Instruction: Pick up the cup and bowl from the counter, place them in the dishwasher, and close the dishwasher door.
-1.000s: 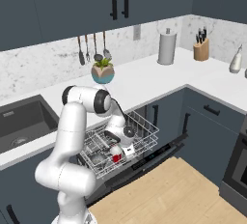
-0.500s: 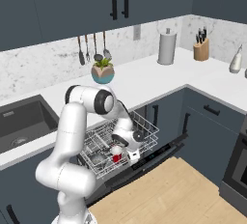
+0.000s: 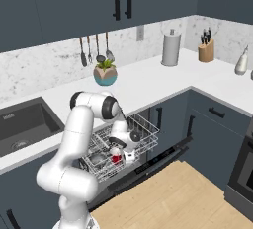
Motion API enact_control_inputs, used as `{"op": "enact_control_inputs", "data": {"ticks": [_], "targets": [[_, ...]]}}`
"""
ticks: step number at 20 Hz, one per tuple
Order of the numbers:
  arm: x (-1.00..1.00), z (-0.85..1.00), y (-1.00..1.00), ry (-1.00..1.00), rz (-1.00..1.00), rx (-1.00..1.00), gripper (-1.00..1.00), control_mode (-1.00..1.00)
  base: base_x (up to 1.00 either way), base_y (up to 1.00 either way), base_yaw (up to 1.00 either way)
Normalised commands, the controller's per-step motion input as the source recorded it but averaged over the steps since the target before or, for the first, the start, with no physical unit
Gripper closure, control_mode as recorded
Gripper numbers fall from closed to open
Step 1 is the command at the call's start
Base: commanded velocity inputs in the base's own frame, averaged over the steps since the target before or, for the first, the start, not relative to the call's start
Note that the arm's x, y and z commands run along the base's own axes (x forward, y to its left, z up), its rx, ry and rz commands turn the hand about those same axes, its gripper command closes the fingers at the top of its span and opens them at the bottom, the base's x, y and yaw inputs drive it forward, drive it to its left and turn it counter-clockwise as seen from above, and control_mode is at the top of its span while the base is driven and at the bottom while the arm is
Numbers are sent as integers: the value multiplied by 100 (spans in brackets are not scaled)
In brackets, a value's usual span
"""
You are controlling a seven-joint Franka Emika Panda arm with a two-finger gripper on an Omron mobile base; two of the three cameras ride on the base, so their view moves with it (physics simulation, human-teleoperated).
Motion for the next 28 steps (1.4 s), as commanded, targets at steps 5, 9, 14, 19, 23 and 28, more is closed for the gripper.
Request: {"op": "enact_control_inputs", "data": {"ticks": [5,9,14,19,23,28], "targets": [[34,-5,100,-17,0,13,-100,-100,0,0,0],[4,58,28,-7,0,19,-100,-100,0,0,0],[-45,100,-21,-6,0,12,-100,-100,0,0,0],[-79,100,-47,-6,0,7,-100,-100,0,0,0],[-83,100,-60,-4,0,10,-100,-100,0,0,0],[-89,100,-79,-1,2,11,-100,-100,0,0,0]]}}
